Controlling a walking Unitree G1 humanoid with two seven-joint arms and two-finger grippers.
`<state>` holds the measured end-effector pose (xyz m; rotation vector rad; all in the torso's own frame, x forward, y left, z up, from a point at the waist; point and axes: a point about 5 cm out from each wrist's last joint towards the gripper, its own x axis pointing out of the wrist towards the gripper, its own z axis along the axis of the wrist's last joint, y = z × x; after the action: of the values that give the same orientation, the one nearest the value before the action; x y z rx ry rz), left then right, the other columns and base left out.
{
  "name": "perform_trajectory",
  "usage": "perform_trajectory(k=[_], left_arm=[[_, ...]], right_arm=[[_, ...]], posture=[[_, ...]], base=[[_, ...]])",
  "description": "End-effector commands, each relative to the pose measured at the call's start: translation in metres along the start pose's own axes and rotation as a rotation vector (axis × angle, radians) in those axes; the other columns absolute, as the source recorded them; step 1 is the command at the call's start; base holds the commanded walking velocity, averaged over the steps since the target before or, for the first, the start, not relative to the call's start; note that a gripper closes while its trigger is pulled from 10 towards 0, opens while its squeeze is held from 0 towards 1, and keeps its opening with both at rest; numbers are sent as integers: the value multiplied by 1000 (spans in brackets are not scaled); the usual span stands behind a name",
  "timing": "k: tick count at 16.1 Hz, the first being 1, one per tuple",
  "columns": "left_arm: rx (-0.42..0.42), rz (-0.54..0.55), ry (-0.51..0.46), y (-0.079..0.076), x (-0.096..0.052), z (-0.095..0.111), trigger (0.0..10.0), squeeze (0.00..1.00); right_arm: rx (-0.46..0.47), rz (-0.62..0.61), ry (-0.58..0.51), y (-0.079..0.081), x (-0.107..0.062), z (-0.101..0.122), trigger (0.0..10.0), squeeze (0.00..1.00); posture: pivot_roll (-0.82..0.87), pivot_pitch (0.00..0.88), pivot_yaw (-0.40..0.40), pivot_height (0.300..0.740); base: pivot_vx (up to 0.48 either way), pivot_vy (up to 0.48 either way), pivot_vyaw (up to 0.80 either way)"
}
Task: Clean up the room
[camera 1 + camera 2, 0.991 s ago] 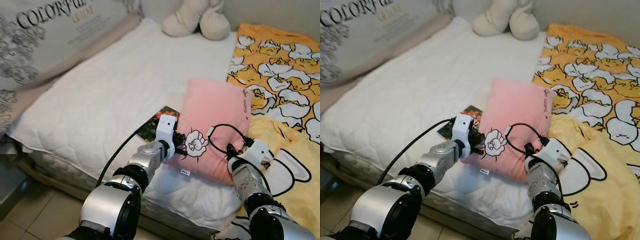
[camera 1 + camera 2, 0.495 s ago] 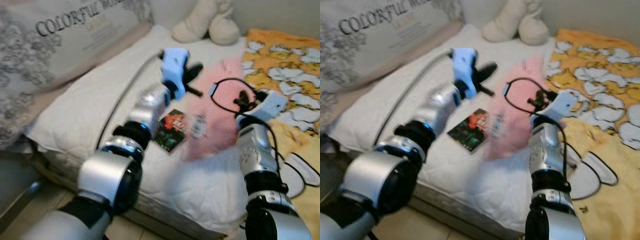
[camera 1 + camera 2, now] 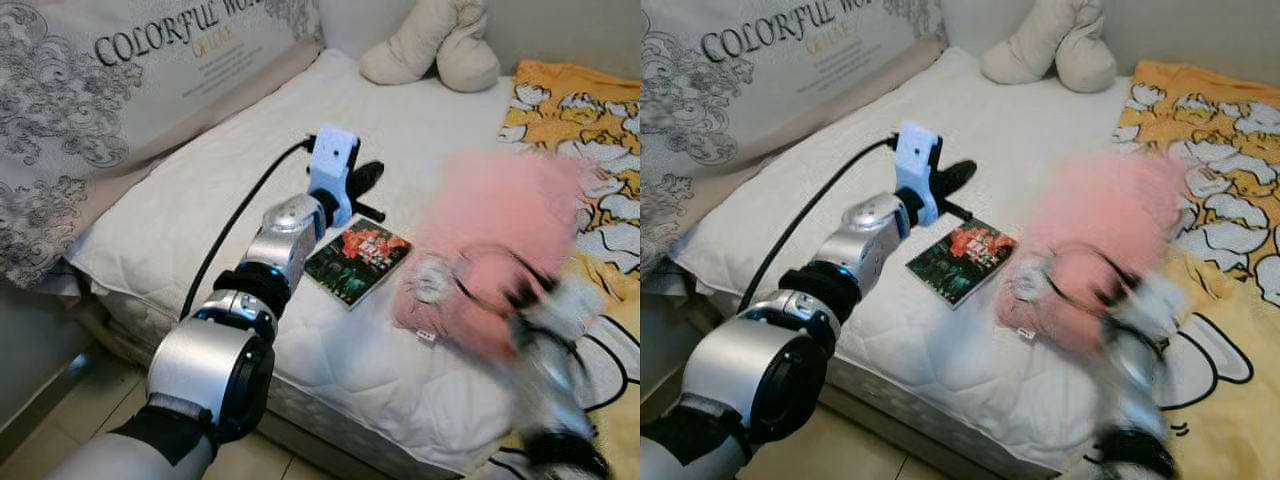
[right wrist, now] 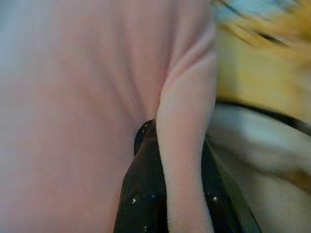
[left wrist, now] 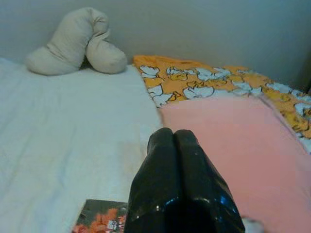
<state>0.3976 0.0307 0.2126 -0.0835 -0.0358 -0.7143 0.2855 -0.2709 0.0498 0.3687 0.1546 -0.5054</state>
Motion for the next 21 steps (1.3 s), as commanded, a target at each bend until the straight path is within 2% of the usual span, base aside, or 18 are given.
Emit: perform_trajectory(k=[1,2,3,4,5,6,7,9,11,12,13,14,16,17,19,21], left_arm=[[-43,-8,14,0,-1,-6,10000,0],[-78,-18,34,-4,-1,-13,10000,0],[-89,-25,49,-6,-2,-18,10000,0],[-59,-41,103,-13,-3,-33,10000,1000],[20,-54,149,-16,-5,-41,10000,1000],[133,-96,201,-22,-7,-52,10000,1000],[256,-113,222,-24,-8,-56,10000,1000],[396,-185,244,-33,-10,-64,10000,1000],[408,-224,250,-41,-9,-69,10000,1000],[337,-227,261,-48,-8,-75,10000,1000],[327,-215,257,-51,-7,-76,10000,1000],[333,-200,252,-57,-5,-77,10000,1000],[323,-185,254,-58,-4,-78,10000,1000],[283,-139,258,-55,-4,-77,10000,1000],[247,-103,268,-52,-4,-77,10000,1000],[182,-67,277,-49,-4,-78,10000,1000]], right_arm=[[5,-50,93,-14,-5,-18,0,0],[-24,-85,132,-33,-7,-21,0,0],[-63,-66,170,-40,-8,-24,0,0],[-151,-20,308,-53,-11,-36,0,0],[-228,-2,329,-59,-12,-36,0,0],[-291,15,337,-64,-12,-34,0,0],[-316,13,330,-65,-11,-32,0,0],[-338,23,308,-63,-8,-27,0,0],[-332,41,300,-57,-8,-28,0,0],[-316,68,299,-51,-11,-33,0,0],[-310,94,297,-47,-14,-36,0,0],[-294,132,297,-43,-25,-45,0,0],[-277,149,293,-41,-33,-51,0,0],[-261,206,276,-30,-46,-57,0,0],[-249,261,260,-18,-60,-60,0,0],[-244,285,258,-14,-76,-61,0,0]], posture=[[11,0,64,727],[6,0,63,727],[3,0,62,727],[-7,0,55,727],[-14,0,51,727],[-20,0,52,727],[-35,0,56,727],[-45,11,65,727],[-62,30,76,727],[-70,44,82,727],[-74,53,83,727],[-86,95,84,727],[-94,112,86,727],[-123,158,92,727],[-137,180,96,727],[-173,228,104,727]], base=[[0,0,0],[0,0,0],[0,0,0],[0,0,0],[0,0,0],[0,0,0],[0,0,0],[0,0,0],[0,0,0],[0,0,0],[0,0,0],[0,0,0],[0,0,0],[0,0,0],[0,0,0],[0,0,0]])
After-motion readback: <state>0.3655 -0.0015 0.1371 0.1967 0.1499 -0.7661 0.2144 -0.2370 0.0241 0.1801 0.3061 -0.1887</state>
